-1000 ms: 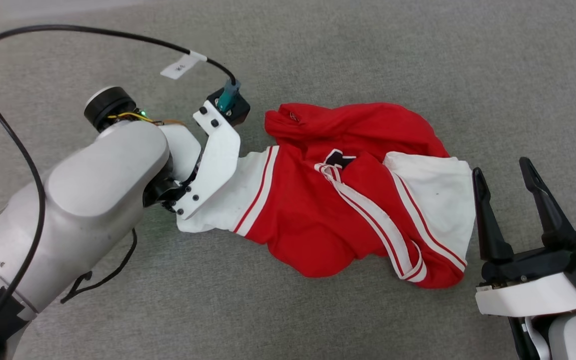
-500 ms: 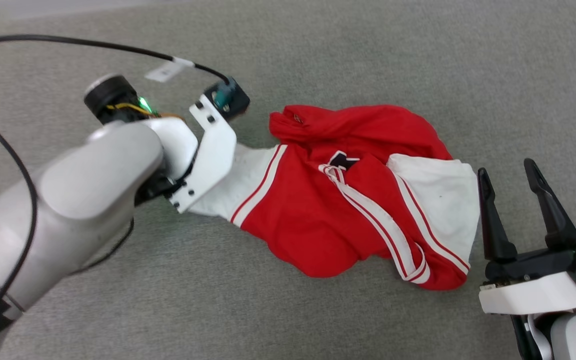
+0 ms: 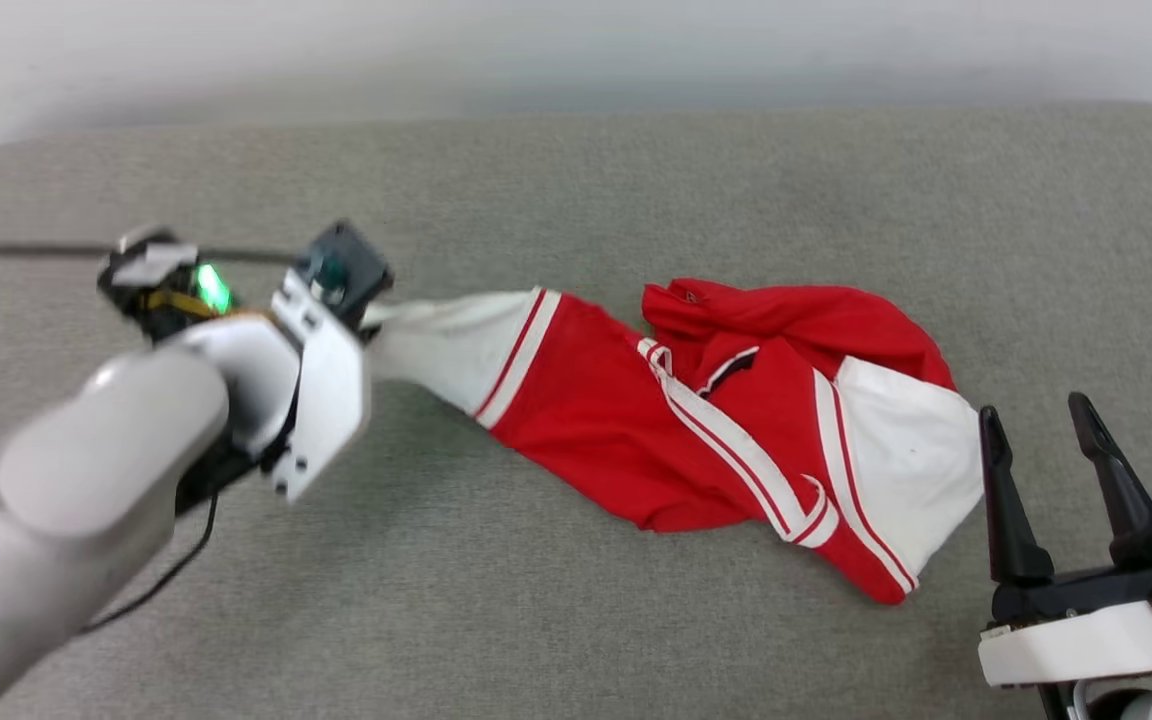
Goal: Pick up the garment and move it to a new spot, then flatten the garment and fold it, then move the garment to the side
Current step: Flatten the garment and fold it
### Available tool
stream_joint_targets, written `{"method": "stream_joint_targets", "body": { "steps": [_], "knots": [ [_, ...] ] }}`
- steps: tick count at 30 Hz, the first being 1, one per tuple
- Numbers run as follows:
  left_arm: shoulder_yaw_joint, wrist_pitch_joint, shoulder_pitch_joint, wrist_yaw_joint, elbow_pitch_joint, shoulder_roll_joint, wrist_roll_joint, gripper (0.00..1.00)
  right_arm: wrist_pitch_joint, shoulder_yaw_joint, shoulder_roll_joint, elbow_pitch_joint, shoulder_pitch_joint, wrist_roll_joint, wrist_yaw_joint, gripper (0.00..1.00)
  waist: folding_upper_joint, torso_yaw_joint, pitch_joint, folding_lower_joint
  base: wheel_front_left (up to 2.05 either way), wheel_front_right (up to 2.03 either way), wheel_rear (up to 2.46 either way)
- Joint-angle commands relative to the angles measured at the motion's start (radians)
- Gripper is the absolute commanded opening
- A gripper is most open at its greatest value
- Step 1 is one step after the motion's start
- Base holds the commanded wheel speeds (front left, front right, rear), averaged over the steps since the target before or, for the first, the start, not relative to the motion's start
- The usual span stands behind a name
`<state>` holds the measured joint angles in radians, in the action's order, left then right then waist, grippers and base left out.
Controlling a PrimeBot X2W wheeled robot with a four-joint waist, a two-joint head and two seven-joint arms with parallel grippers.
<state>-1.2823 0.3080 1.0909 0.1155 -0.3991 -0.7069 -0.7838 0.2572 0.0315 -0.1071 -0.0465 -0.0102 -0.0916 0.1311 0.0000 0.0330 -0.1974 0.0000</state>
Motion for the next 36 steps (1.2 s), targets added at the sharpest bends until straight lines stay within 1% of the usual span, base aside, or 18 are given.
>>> {"method": "stream_joint_targets", "body": {
  "steps": [1,7,10,14,18,19,20,23,25,26,28,29,32,33,36],
  "knots": [
    [0.002,-0.019,-0.049,-0.016,0.01,-0.018,-0.017,0.0,-0.002,0.004,0.004,-0.002,0.018,-0.005,-0.001,1.0,0.0,-0.029,0.033,0.0,0.0,0.0,0.0],
    [0.002,-0.07,-0.299,-0.079,0.043,-0.069,-0.057,0.0,-0.016,0.024,-0.002,-0.011,0.058,-0.009,-0.001,1.0,0.0,-0.051,0.064,0.0,0.0,0.0,0.0],
    [0.002,-0.075,-0.414,-0.09,0.031,-0.078,-0.077,0.0,-0.025,0.033,-0.002,-0.006,0.076,-0.01,-0.001,1.0,0.0,-0.058,0.077,0.0,0.0,0.0,0.0],
    [-0.003,-0.096,-0.514,-0.091,-0.034,-0.076,-0.111,0.0,-0.036,0.04,-0.005,0.002,0.092,-0.011,-0.001,1.0,0.0,-0.067,0.091,0.0,0.0,0.0,0.0],
    [0.011,-0.124,-0.536,-0.114,-0.065,-0.064,-0.129,0.0,-0.051,0.039,-0.016,0.012,0.1,-0.013,-0.001,1.0,0.0,-0.075,0.115,0.0,0.0,0.0,0.0],
    [0.022,-0.146,-0.532,-0.124,-0.065,-0.062,-0.131,0.8,-0.054,0.04,-0.02,0.013,0.1,-0.014,-0.001,1.0,0.0,-0.076,0.122,0.0,0.0,0.0,0.0],
    [0.037,-0.168,-0.531,-0.133,-0.061,-0.059,-0.137,1.0,-0.056,0.042,-0.024,0.012,0.099,-0.015,-0.001,1.0,0.0,-0.077,0.13,0.0,0.0,0.0,0.0],
    [0.07,-0.229,-0.535,-0.167,-0.037,-0.065,-0.144,1.0,-0.069,0.054,-0.049,-0.005,0.087,-0.012,-0.001,1.0,0.0,-0.08,0.153,0.0,0.0,0.0,0.0],
    [0.103,-0.286,-0.536,-0.203,-0.014,-0.074,-0.148,1.0,-0.085,0.063,-0.073,-0.021,0.073,-0.008,-0.001,1.0,0.0,-0.082,0.166,0.0,0.0,0.0,0.0],
    [0.116,-0.315,-0.539,-0.222,0.002,-0.081,-0.147,1.0,-0.098,0.065,-0.092,-0.031,0.063,-0.007,-0.001,1.0,0.0,-0.084,0.171,0.0,0.0,0.0,0.0],
    [0.151,-0.374,-0.547,-0.278,0.039,-0.094,-0.144,1.0,-0.129,0.06,-0.136,-0.051,0.044,-0.007,-0.001,1.0,0.0,-0.087,0.18,0.0,0.0,0.0,0.0],
    [0.194,-0.452,-0.568,-0.368,0.114,-0.11,-0.138,1.0,-0.215,0.021,-0.232,-0.08,0.006,-0.019,-0.001,1.0,0.0,-0.089,0.186,0.0,0.0,0.0,0.0],
    [0.227,-0.513,-0.595,-0.456,0.18,-0.132,-0.123,1.0,-0.331,-0.037,-0.346,-0.095,-0.044,-0.053,-0.001,1.0,0.0,-0.091,0.182,0.0,0.0,0.0,0.0],
    [0.24,-0.528,-0.603,-0.483,0.202,-0.13,-0.12,1.0,-0.376,-0.058,-0.384,-0.099,-0.061,-0.073,-0.001,1.0,0.0,-0.093,0.179,0.0,0.0,0.0,0.0],
    [0.278,-0.559,-0.633,-0.559,0.263,-0.131,-0.096,1.0,-0.542,-0.138,-0.504,-0.093,-0.102,-0.164,-0.001,1.0,0.0,-0.1,0.169,0.0,0.0,0.0,0.0]
  ]
}}
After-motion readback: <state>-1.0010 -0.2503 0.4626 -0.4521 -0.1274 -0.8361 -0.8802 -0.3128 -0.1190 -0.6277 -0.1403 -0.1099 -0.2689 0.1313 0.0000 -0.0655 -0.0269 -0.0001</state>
